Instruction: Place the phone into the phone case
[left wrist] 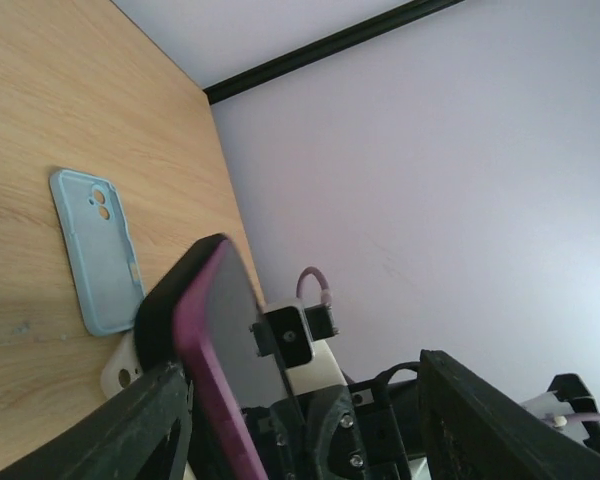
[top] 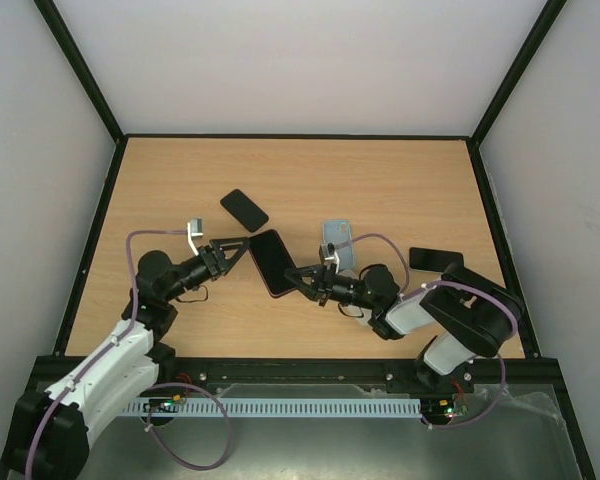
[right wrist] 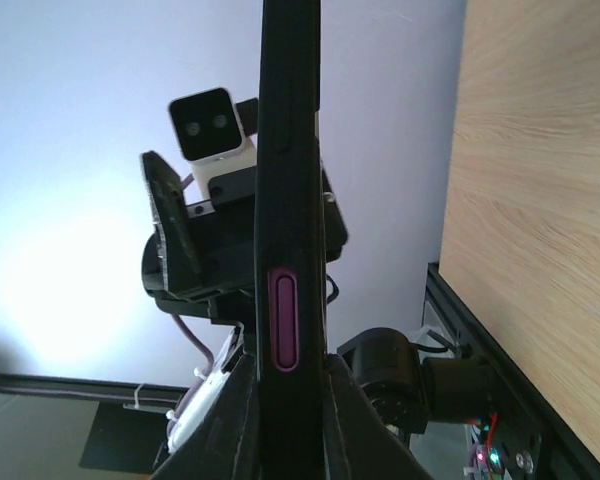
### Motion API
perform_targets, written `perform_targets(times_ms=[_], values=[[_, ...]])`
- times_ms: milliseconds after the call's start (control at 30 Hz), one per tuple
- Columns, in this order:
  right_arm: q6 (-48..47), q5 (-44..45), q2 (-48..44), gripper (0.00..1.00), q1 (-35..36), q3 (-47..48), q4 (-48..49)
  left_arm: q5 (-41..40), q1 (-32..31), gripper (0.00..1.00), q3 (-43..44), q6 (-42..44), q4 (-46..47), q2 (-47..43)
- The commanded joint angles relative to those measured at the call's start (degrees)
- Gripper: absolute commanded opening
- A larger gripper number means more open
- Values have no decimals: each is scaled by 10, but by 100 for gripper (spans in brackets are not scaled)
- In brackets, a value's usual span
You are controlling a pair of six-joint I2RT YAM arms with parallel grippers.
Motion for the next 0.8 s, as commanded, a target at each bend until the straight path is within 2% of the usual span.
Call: perform_targets(times_ms=[0,133,233,433,600,767], values=[[33,-3,19,7,4,-10,181,2,4,60,-9,-22,49,13],[41,-5,27,7,4,-14,203,6,4,60,-11,-18,52,30],[37,-3,21,7,4,-13,192,-1,4,70,-10,-2,20,23],[-4,3,-24,7,4,-6,109,-19,5,79,-3,23,-46,-1],[-44,0,-82,8,7,12,24,-25,5,80,1,30,-74,4],[-82,0,-123,9,21,29,-50,3,4,73,-3,-4,5,13]])
